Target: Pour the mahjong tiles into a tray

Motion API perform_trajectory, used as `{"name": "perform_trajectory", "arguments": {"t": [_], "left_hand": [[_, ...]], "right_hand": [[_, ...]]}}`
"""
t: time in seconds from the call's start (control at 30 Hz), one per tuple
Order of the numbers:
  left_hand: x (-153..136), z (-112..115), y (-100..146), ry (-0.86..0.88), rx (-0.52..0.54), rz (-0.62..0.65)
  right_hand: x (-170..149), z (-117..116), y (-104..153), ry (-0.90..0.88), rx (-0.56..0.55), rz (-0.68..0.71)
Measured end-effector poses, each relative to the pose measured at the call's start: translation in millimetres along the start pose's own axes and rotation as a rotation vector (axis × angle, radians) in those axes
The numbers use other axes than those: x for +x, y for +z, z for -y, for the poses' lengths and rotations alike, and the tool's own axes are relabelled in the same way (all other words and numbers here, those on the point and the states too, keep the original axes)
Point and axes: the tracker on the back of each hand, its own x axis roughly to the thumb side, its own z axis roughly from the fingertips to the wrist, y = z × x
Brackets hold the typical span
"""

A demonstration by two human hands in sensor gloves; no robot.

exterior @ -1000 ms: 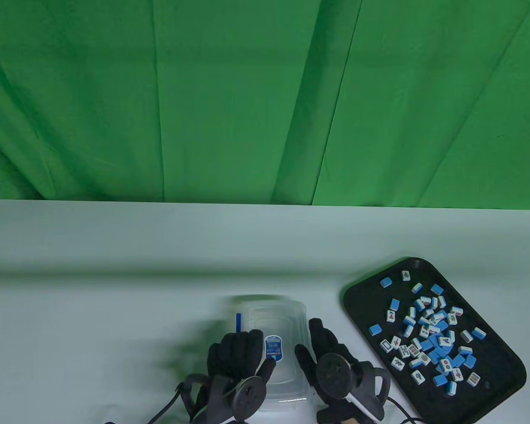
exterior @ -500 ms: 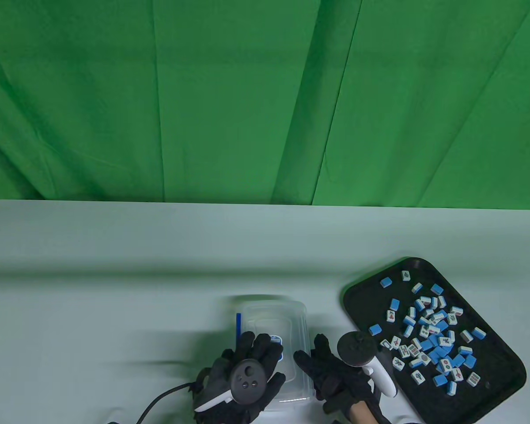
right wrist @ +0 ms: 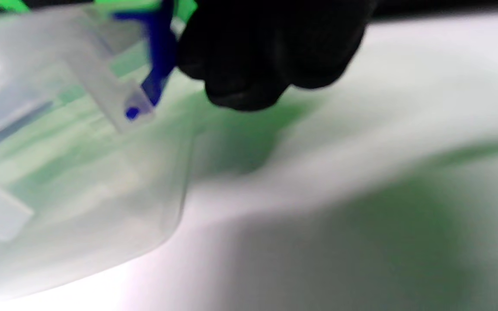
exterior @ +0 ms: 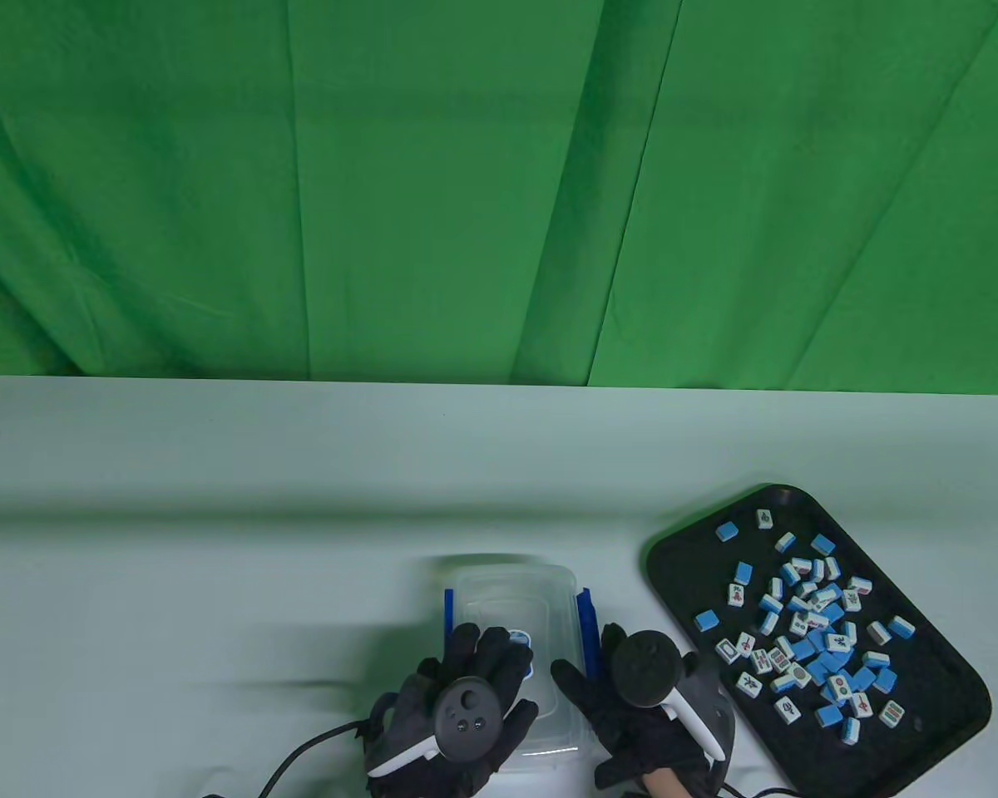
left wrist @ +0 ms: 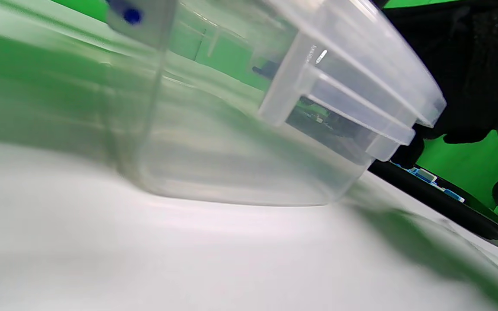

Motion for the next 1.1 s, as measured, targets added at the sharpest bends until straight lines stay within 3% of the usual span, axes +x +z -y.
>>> {"name": "perform_trajectory", "arguments": {"t": [0.17,0.47,0.77,0.87,0.97,1.0,1.1], "left_hand": [[0,0,0,-0.001,0.001,-0.002],[0,0,0,0.0,-0.003,-0.004],[0,0,-1,0.009,-0.012,-0.003],[1,-9,4,-0.039,0.049,-0.004],[3,-27,16,-0.149,0.147,0.002],[4,-33,23,-0.19,0.19,0.019],[7,-45,43,-0.303,0.284,0.059]], "right_hand": [[16,0,10,0.205,-0.118,0.003],[35,-3,19,0.38,-0.225,-0.011],[37,-4,22,0.395,-0.25,-0.007],[32,6,26,0.388,-0.261,-0.001],[30,27,44,0.342,-0.395,0.093],[30,35,53,0.325,-0.415,0.18],[30,48,75,0.311,-0.387,0.379]]}}
